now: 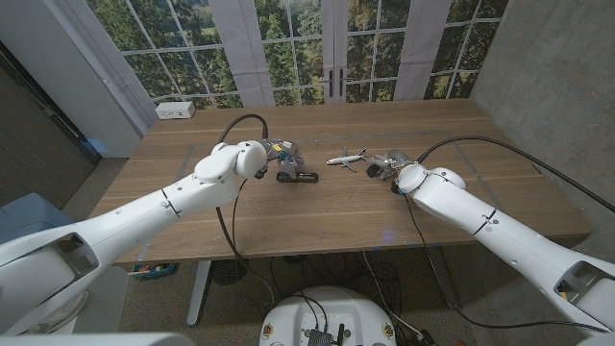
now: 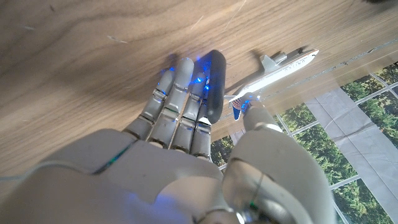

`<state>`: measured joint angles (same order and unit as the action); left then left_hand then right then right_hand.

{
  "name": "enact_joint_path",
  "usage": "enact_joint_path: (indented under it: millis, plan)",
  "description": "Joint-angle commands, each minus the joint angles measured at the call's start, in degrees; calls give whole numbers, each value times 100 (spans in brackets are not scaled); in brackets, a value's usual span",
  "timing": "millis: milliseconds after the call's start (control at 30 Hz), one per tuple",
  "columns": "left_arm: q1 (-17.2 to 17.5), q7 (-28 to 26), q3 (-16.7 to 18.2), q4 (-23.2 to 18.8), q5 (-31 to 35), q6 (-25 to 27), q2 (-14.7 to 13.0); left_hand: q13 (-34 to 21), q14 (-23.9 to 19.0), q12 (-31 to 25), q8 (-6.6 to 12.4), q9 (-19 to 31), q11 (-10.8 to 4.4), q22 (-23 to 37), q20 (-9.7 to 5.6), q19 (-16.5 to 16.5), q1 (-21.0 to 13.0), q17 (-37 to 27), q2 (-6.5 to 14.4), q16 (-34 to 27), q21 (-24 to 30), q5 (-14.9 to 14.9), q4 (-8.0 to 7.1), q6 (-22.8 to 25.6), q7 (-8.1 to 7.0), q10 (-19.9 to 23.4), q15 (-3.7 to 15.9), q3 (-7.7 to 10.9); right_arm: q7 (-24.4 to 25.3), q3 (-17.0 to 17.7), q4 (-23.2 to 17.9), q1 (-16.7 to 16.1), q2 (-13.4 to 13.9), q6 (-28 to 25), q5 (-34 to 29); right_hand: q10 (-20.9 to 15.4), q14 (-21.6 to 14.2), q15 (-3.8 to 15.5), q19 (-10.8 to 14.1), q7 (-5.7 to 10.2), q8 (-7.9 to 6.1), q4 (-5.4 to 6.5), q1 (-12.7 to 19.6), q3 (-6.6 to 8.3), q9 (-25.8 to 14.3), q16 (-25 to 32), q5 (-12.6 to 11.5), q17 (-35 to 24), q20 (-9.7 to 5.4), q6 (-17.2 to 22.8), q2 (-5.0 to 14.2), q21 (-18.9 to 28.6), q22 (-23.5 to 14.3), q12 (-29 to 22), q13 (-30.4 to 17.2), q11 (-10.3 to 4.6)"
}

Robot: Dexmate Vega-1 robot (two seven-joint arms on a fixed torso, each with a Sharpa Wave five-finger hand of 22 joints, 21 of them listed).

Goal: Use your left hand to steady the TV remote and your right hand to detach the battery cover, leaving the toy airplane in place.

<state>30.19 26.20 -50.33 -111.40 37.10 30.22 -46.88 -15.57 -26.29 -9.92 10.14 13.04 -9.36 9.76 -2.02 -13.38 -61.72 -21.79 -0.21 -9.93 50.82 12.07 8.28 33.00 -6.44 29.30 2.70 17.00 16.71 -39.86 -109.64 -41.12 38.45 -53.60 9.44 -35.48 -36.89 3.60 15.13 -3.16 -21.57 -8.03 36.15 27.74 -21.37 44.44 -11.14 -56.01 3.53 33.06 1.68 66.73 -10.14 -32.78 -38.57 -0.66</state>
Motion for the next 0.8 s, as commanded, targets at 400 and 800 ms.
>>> enact_joint_path:
  millis: [400,800]
  plan:
    - [419,62,370,-348,438,-53,-40,442,1877,-34,-28,-247,597,-9,375,847,922,962,-47,-38,-1139,-154,-67,-2844,143,-2534,-298,-448,633,105,-344,-431,161,403,-63,1941,2301,-546,-594,-2,886,-87,-351,-410,441,-1512,105,1060,477,-1742,-406,-541,8,1307,410,311]
    - [1148,-1369,1262,-266,-775,-1088,-180,485,3922,-15,-28,-267,987,5,713,2156,2530,1103,-11,10,-2588,-203,-346,-4962,-33,-4768,-807,-816,1215,400,-163,-1098,230,2215,-428,3542,4190,-915,-2075,45,1082,50,-563,-812,896,-2821,-92,1929,854,-2990,-490,-1994,62,2192,990,600]
